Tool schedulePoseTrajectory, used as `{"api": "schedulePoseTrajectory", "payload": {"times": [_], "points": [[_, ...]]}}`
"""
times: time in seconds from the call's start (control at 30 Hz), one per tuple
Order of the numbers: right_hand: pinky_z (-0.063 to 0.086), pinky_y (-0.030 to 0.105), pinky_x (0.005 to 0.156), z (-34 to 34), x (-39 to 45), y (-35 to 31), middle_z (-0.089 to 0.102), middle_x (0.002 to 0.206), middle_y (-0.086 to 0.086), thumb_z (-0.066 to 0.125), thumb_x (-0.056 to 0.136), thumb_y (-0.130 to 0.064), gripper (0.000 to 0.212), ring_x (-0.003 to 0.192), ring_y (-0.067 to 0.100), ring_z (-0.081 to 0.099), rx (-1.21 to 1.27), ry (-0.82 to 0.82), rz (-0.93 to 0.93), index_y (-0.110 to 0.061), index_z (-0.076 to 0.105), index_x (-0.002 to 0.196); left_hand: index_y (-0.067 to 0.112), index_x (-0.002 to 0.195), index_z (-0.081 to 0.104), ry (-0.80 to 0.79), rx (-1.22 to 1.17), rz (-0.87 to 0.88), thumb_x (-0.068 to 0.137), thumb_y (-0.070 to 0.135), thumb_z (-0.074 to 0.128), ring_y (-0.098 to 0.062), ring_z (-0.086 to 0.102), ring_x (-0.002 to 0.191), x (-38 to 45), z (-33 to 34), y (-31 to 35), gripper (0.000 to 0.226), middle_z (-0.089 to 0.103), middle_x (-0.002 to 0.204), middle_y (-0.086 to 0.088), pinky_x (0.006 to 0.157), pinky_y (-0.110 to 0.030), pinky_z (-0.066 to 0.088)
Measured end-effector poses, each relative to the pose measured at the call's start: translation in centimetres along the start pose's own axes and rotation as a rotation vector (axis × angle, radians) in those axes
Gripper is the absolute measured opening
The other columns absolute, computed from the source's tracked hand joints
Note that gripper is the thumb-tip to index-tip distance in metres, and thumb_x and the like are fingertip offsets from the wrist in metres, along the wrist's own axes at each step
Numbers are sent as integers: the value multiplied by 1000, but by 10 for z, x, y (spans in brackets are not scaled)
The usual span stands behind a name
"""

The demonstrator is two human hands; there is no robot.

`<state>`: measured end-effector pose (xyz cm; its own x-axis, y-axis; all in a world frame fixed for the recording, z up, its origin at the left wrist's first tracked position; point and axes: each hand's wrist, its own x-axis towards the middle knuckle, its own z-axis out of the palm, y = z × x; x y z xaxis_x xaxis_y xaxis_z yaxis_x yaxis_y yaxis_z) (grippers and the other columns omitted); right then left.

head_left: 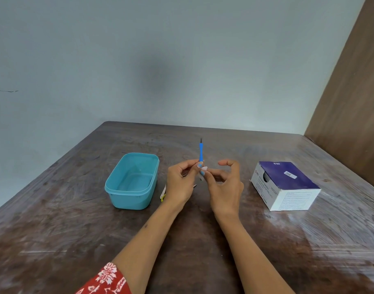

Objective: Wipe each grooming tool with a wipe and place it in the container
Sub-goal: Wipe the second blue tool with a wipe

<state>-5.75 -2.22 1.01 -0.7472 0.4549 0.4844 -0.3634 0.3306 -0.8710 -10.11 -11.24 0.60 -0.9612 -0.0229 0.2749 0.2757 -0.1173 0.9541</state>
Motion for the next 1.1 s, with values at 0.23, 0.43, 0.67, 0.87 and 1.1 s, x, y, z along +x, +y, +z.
{"api": "schedulePoseTrajectory", "payload": {"times": [0.23,0.43,0.67,0.87,1.1], "points": [[47,8,70,-4,1,-2,70,76,-13,72,79,-8,38,76,-3,66,81,152,18,-27,46,98,13,103,69,-117,130,-31,90,13,58,-17,70,81,-8,2,3,17,72,92,-7,68,-30,59],[40,1,57,-5,1,-4,71,79,-4,72,79,-4,37,65,-10,63,125,161,29,-17,48,105,6,107,68,-242,178,-9,88,-1,56,-22,71,83,-13,4,3,24,71,92,-13,70,-32,60],[43,3,61,-7,4,-4,65,77,-15,69,82,-8,38,70,-14,61,108,228,35,-25,47,107,5,111,66,-340,230,-40,86,-4,57,-20,70,85,-17,3,8,28,71,97,-12,73,-24,58],[50,23,65,-3,5,6,67,82,-11,67,85,-21,9,75,5,62,-17,207,37,-29,64,87,5,109,66,-325,230,-41,86,-3,57,-19,71,83,-17,2,8,26,72,96,-13,74,-29,59],[55,24,58,-4,4,4,69,77,-8,65,85,-31,11,60,4,65,60,83,117,-25,70,92,6,112,65,-329,229,-50,88,-2,54,-13,70,82,-16,-2,13,28,71,99,-11,71,-21,58]]}}
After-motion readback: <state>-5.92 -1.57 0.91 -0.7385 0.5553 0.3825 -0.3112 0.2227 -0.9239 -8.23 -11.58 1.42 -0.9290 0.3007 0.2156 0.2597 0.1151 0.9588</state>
